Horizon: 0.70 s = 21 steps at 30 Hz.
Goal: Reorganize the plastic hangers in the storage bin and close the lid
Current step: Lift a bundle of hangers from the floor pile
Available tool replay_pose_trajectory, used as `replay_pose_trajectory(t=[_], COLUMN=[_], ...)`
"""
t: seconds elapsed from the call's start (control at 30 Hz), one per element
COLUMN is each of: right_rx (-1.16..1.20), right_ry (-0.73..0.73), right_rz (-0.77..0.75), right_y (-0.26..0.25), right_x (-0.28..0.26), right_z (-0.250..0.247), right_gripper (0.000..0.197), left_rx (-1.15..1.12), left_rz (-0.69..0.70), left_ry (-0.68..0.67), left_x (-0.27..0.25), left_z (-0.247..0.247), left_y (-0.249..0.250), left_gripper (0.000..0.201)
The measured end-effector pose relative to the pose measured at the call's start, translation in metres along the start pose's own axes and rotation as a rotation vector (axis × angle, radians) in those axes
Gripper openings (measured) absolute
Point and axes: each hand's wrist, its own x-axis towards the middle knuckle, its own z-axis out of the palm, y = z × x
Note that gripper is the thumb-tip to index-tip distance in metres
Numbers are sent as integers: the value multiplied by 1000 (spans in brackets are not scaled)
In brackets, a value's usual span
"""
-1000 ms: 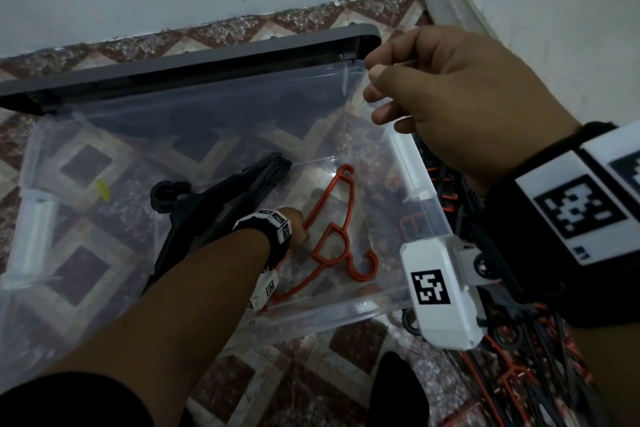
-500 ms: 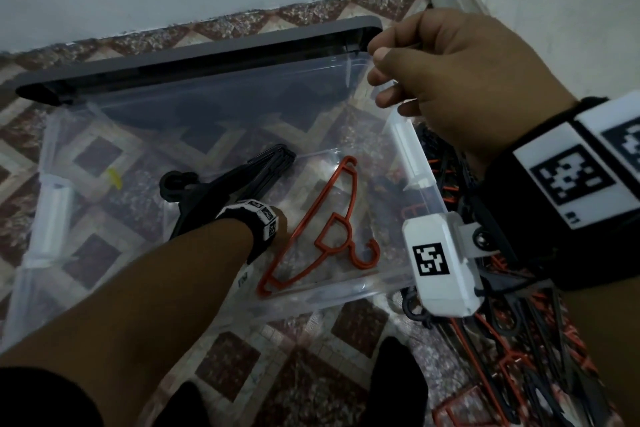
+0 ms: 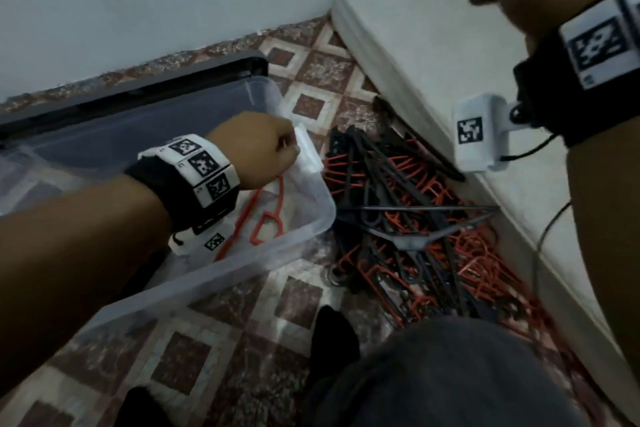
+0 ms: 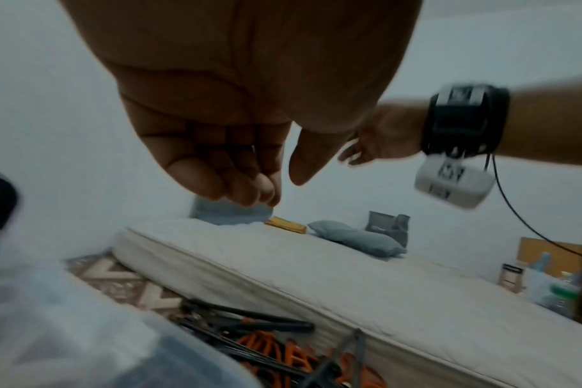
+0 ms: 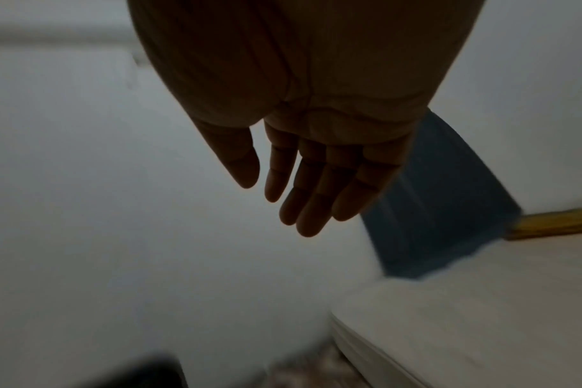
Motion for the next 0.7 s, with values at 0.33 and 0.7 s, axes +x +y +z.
replay_pose_trajectory(t=[0.33,0.7], right_rx=[-588,-716], right_ry=[-470,-774], right_rz=[379,903], right_y=[274,392], right_x=[-136,-255], right_z=[-33,23], right_gripper=[22,90], left_rx=[-36,275], left_rz=[231,271], left_ry=[-364,-506], left_x=[53,86], left_z=[112,239], left_y=[154,177], left_gripper=[18,49])
